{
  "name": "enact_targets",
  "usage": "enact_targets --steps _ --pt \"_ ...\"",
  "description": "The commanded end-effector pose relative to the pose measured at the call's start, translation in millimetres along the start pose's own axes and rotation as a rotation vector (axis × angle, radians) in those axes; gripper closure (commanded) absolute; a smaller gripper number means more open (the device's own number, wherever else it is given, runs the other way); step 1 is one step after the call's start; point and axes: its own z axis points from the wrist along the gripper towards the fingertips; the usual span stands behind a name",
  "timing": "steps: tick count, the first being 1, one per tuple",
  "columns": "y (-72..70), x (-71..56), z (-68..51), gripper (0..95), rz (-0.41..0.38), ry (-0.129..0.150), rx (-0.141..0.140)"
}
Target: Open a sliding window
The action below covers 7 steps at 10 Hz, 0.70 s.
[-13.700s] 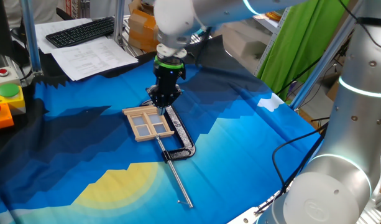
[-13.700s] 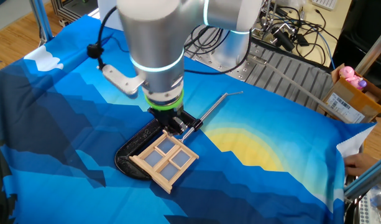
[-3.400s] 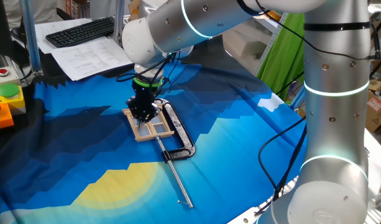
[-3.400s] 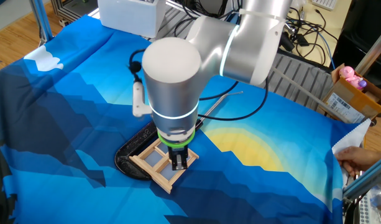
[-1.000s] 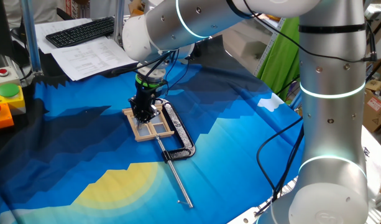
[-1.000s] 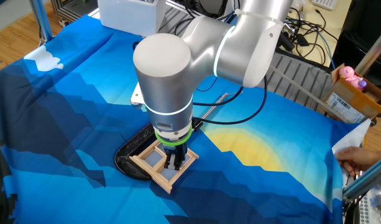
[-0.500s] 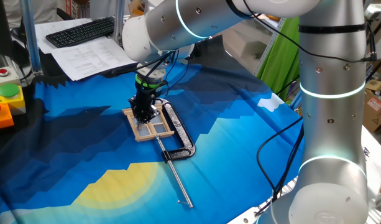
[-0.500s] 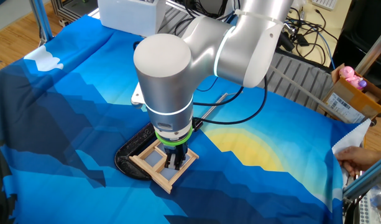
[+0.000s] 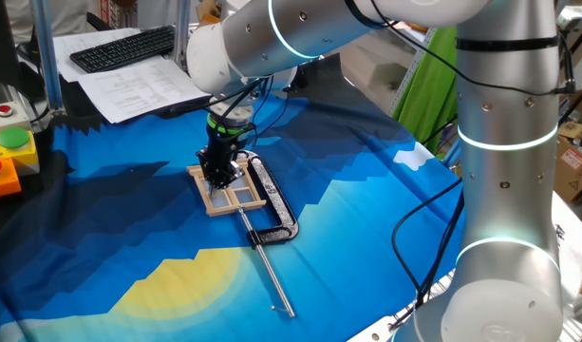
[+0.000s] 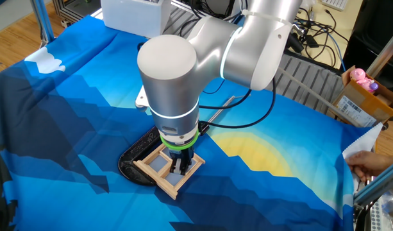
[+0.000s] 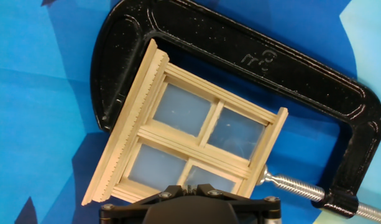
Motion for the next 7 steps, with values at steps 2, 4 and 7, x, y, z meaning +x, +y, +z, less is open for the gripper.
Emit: enact_targets --steps 2,4,7 --pt "0.8 -0.7 -0.3 95.0 -0.003 -0.002 -0.001" --pt "5.6 -3.5 -1.5 95.0 0.004 -0.003 -0.004" --pt "8.0 -4.9 -5.5 95.0 0.003 0.014 0.002"
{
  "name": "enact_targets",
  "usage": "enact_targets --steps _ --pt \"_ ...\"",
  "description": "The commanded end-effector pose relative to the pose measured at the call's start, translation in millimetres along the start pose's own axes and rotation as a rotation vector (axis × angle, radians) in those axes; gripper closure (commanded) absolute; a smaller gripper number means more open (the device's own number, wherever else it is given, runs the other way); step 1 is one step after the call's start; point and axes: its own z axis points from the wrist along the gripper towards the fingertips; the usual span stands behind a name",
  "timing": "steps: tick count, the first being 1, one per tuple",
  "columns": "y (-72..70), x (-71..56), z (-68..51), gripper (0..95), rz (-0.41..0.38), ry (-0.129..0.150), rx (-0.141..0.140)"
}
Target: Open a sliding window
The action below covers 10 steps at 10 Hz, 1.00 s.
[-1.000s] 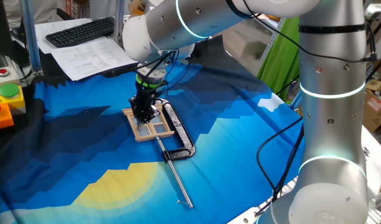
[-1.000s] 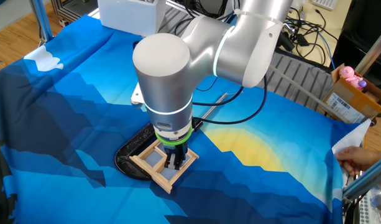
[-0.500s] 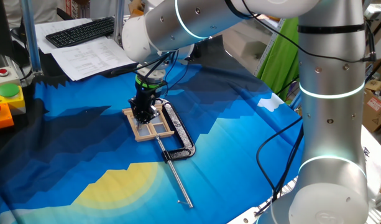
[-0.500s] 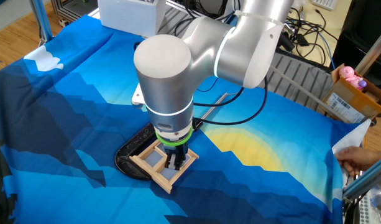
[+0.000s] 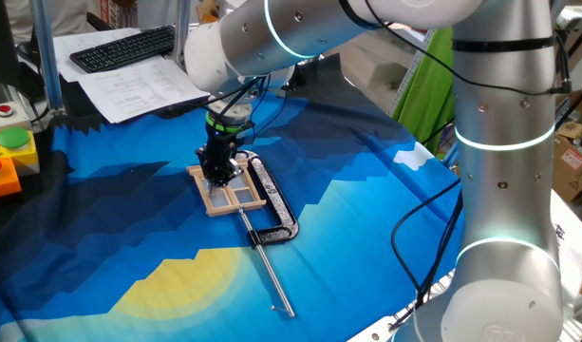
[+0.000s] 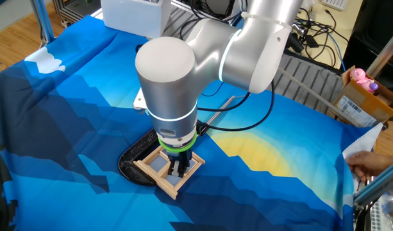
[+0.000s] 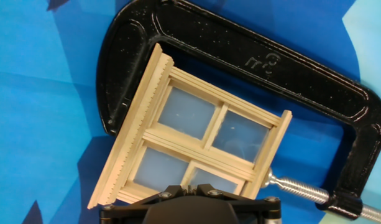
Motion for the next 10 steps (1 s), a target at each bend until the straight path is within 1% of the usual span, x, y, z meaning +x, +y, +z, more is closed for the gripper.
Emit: enact_targets --steps 1,4,10 --pt "0.3 -0.5 -4.6 95.0 0.020 0.028 -0.001" --pt "0.0 0.4 -4.4 95.0 0.015 0.032 0.003" --pt "-3.5 2.4 -1.4 95.0 0.012 0.016 0.009"
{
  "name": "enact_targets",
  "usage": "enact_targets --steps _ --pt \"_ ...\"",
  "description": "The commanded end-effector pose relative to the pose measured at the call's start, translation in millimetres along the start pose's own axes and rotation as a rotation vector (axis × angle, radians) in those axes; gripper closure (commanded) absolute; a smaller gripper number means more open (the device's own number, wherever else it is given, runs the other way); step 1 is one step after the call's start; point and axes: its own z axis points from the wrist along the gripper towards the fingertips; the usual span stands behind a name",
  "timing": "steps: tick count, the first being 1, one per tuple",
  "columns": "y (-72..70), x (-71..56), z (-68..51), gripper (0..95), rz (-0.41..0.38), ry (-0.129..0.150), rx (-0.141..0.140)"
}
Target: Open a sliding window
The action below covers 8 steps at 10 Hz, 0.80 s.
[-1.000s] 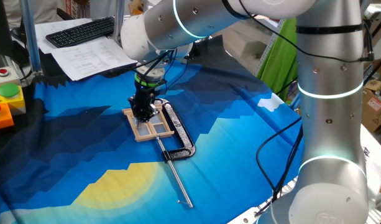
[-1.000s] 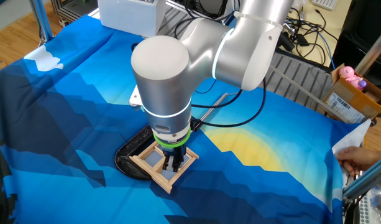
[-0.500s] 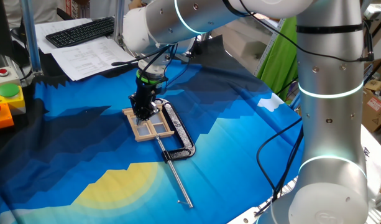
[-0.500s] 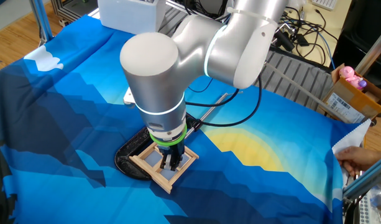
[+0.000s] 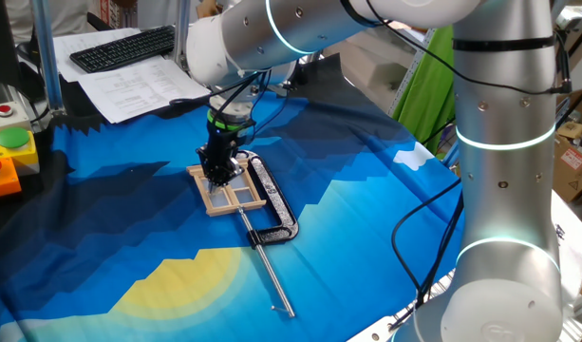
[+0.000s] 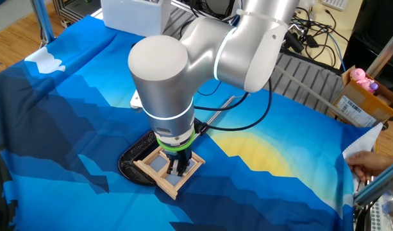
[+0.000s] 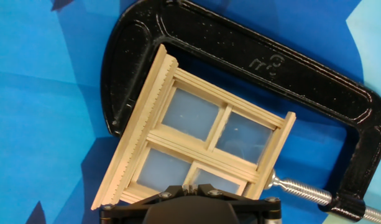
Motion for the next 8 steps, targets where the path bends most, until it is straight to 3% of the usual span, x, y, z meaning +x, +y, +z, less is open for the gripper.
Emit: enact_targets --steps 1,8 --pt "-0.5 0.0 0.0 95.0 0.001 0.000 0.001" --pt "0.5 -0.4 3.7 95.0 0.013 -0.017 -0.003"
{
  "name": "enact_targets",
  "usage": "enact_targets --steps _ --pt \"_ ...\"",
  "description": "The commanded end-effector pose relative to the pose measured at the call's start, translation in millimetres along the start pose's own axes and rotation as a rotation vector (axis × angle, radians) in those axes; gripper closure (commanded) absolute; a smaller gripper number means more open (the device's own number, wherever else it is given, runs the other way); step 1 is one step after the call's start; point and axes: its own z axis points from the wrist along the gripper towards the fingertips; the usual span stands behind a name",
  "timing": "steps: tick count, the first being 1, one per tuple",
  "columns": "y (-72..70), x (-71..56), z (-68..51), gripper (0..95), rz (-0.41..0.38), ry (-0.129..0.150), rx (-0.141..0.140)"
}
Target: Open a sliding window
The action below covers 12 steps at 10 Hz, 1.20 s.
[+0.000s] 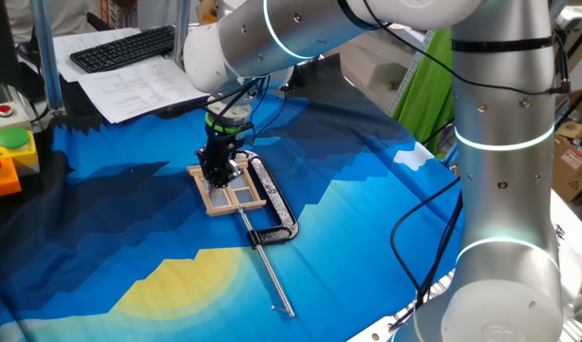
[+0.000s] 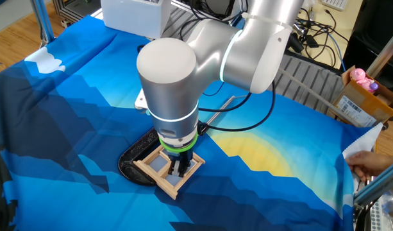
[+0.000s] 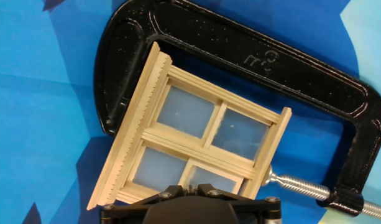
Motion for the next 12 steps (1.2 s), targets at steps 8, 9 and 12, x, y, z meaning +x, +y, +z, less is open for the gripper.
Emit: enact_targets --steps 8,9,12 --pt "9.4 -4.4 -3.3 95.0 0.003 0.003 0.007" --pt "9.4 -4.4 -3.3 95.0 0.003 0.003 0.007" --pt "10.2 -4.8 -8.1 95.0 0.008 0.024 0.003"
